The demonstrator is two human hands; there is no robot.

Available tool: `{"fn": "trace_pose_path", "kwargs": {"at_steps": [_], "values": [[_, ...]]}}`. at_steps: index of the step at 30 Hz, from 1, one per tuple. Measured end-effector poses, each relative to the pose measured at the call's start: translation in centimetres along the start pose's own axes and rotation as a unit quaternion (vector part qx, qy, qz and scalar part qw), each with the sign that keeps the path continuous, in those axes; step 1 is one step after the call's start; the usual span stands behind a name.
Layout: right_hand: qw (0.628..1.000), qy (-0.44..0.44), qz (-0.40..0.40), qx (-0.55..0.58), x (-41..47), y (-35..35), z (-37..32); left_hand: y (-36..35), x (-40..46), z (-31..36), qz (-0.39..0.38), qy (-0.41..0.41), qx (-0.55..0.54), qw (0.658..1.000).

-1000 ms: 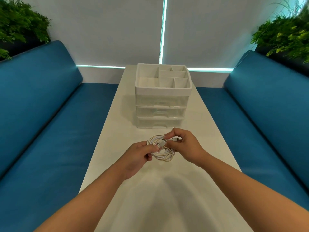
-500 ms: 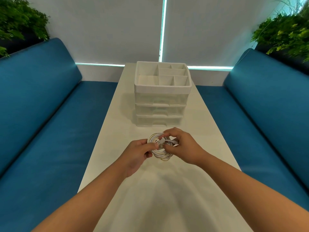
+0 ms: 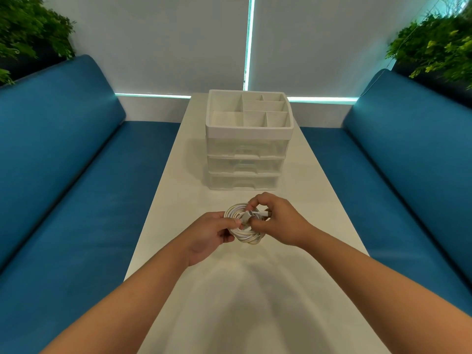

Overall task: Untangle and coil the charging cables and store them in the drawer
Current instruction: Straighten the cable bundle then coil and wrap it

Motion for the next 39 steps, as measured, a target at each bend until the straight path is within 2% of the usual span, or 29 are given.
{"fn": "trace_pose_path", "kwargs": {"at_steps": [3, 7, 16, 18, 20, 27, 36, 39], "values": [[0.995, -0.046, -0.042, 0.081, -0.1, -0.3, 0.3, 0.0, -0.1, -0.6, -0.015, 0.009, -0.01, 1.0], [0.983, -0.053, -0.037, 0.169, -0.2, -0.3, -0.3, 0.2, -0.2, -0.7, -0.019, 0.021, -0.049, 0.998], [0.99, -0.067, 0.054, 0.11, 0.0, 0.5, 0.2, -0.3, 0.3, -0.2, -0.025, 0.067, -0.037, 0.997], [0.988, -0.102, 0.063, 0.098, 0.0, 0.5, 0.7, -0.6, 0.4, -0.1, -0.02, 0.061, -0.023, 0.998], [0.984, -0.151, 0.039, 0.09, -0.1, 0.1, 1.4, -0.7, 0.4, 0.0, -0.015, 0.057, -0.014, 0.998], [0.937, -0.203, -0.007, 0.285, -0.2, -0.8, 2.4, 0.4, 0.6, 0.2, 0.034, 0.048, 0.016, 0.998], [0.91, -0.23, -0.011, 0.346, -0.3, -0.6, 3.1, 1.0, 0.4, 0.9, 0.072, -0.001, 0.056, 0.996], [0.91, -0.233, 0.024, 0.342, -0.3, -0.3, 3.7, 0.8, 0.4, 1.0, 0.074, -0.001, 0.067, 0.995]]}}
Point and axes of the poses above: each hand's wrist, its own x-axis towards the middle knuckle, its own y-axis out of the back of the hand, z = x × y, the point moved 9 cm from there along x, towards the middle knuckle, and after that the axes turned 12 degrees about x, right-handed, at the moved point
